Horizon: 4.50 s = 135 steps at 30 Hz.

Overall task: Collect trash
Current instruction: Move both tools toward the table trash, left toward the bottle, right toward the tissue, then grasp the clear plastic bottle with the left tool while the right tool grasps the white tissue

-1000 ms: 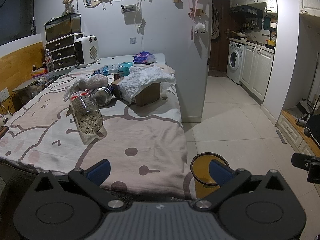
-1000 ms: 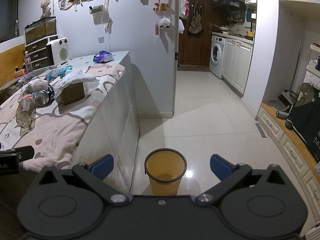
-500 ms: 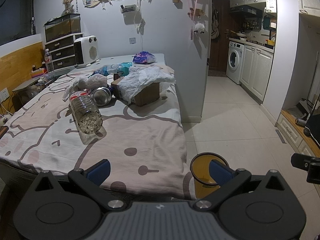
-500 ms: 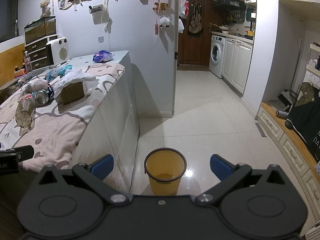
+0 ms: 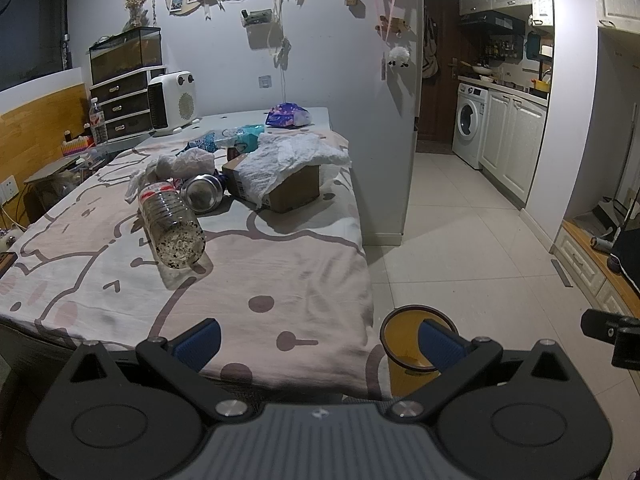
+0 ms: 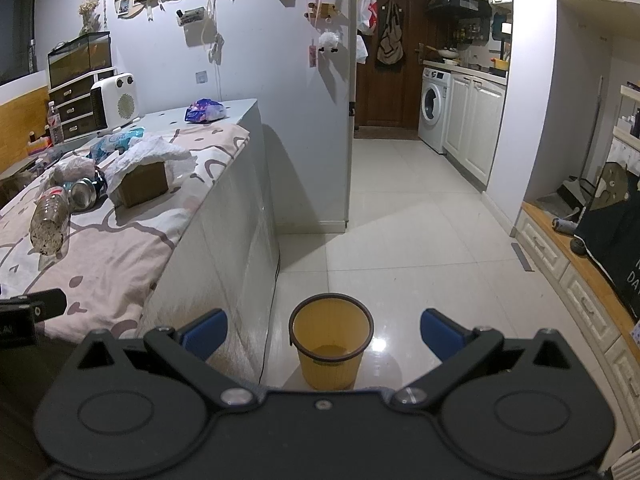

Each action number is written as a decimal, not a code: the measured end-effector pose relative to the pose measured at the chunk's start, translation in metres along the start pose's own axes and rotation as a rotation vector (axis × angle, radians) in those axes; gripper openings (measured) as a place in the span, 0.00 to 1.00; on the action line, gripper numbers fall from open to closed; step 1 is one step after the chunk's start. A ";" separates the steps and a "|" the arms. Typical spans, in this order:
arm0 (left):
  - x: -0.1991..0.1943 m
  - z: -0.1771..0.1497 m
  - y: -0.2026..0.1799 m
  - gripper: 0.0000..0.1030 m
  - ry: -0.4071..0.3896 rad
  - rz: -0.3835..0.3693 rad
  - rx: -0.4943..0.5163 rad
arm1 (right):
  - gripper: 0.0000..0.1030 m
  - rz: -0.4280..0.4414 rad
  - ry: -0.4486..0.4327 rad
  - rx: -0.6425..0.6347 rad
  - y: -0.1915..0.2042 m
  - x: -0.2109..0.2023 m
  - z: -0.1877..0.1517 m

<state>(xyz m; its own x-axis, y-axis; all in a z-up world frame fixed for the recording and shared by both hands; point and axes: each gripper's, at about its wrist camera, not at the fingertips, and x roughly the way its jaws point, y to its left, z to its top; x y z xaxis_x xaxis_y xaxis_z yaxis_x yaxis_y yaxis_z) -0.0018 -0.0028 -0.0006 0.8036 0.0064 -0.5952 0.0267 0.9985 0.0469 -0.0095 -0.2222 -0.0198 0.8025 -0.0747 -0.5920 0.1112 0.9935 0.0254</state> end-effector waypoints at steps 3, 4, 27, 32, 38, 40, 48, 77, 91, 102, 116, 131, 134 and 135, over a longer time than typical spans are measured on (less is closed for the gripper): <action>-0.001 -0.001 -0.002 1.00 -0.001 -0.001 0.004 | 1.00 -0.001 0.001 0.002 0.000 0.000 0.001; -0.001 -0.001 -0.002 1.00 -0.001 -0.001 0.003 | 1.00 -0.002 0.002 0.003 -0.001 0.000 0.001; 0.064 0.004 0.028 1.00 0.073 0.038 -0.076 | 1.00 0.098 0.076 -0.034 0.023 0.062 0.008; 0.082 0.015 0.056 1.00 0.081 0.091 -0.127 | 1.00 0.130 0.074 -0.064 0.042 0.082 0.022; 0.108 0.030 0.093 1.00 0.096 0.157 -0.196 | 1.00 0.176 0.084 -0.091 0.069 0.107 0.041; 0.117 0.036 0.104 1.00 0.100 0.179 -0.215 | 1.00 0.197 0.086 -0.096 0.078 0.115 0.047; 0.156 0.058 0.136 1.00 0.087 0.272 -0.273 | 1.00 0.309 0.060 -0.097 0.107 0.153 0.083; 0.174 0.055 0.154 0.65 0.028 0.204 -0.408 | 0.31 0.608 -0.159 -0.275 0.196 0.241 0.164; 0.118 0.029 0.154 0.65 0.055 0.123 -0.368 | 0.08 0.841 -0.173 -0.295 0.156 0.158 0.134; 0.101 0.008 0.151 0.66 0.048 0.212 -0.360 | 0.08 0.977 -0.033 -0.287 0.130 0.132 0.098; 0.094 0.001 0.145 0.76 -0.027 0.219 -0.394 | 0.47 0.857 0.066 -0.376 0.189 0.203 0.099; 0.106 -0.006 0.120 0.77 -0.141 0.337 -0.422 | 0.88 0.715 -0.017 -0.554 0.206 0.215 0.080; 0.110 -0.008 0.119 0.77 -0.137 0.343 -0.416 | 0.92 0.669 -0.045 -0.574 0.201 0.212 0.080; 0.111 -0.009 0.120 0.77 -0.135 0.339 -0.424 | 0.93 0.650 -0.052 -0.577 0.200 0.211 0.080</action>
<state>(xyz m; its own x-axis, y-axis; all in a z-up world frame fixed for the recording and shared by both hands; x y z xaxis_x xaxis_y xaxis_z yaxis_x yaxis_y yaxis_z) 0.0853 0.1184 -0.0687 0.7954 0.3519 -0.4935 -0.4654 0.8762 -0.1252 0.2291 -0.0466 -0.0751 0.6308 0.5325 -0.5644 -0.6816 0.7278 -0.0752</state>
